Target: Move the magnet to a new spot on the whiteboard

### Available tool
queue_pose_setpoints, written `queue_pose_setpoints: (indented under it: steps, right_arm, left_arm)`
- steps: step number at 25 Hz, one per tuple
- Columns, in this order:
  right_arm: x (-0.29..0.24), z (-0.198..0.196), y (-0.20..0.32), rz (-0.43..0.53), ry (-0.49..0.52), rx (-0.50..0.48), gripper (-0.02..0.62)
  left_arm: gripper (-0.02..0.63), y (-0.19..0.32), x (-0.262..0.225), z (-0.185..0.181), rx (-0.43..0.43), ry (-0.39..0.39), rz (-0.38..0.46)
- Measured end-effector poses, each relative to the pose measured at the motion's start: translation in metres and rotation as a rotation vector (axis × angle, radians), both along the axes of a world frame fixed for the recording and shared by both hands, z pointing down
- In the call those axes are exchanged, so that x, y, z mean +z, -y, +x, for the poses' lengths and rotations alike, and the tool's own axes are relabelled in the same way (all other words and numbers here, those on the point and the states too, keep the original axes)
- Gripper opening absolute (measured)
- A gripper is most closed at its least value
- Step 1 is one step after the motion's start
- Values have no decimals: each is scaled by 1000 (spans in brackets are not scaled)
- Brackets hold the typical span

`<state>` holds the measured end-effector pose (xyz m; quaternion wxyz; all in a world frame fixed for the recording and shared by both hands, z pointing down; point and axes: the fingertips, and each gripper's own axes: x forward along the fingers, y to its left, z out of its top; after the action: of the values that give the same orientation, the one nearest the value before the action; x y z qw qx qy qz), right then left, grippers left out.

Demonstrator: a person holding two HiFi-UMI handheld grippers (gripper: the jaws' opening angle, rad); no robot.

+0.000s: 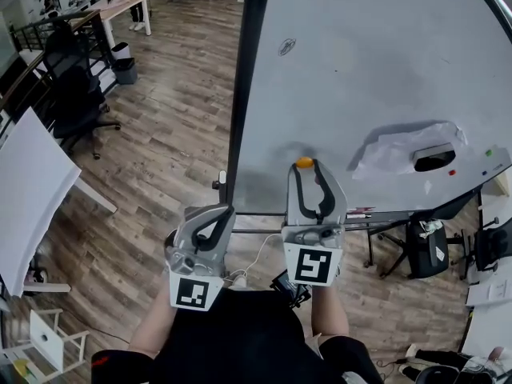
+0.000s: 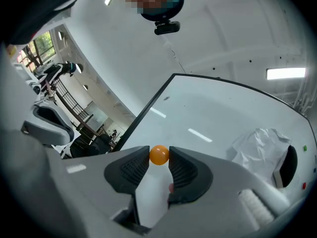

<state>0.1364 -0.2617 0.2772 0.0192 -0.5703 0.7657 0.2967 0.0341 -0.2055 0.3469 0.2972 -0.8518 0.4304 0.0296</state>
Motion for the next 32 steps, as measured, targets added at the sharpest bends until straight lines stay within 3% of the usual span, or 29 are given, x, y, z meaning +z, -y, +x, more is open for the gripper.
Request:
queue_pose_setpoints:
  steps: [32]
  right_arm:
    - [18, -3, 41, -43, 7, -60, 126]
  left_arm:
    - [2, 29, 9, -2, -83, 4, -26]
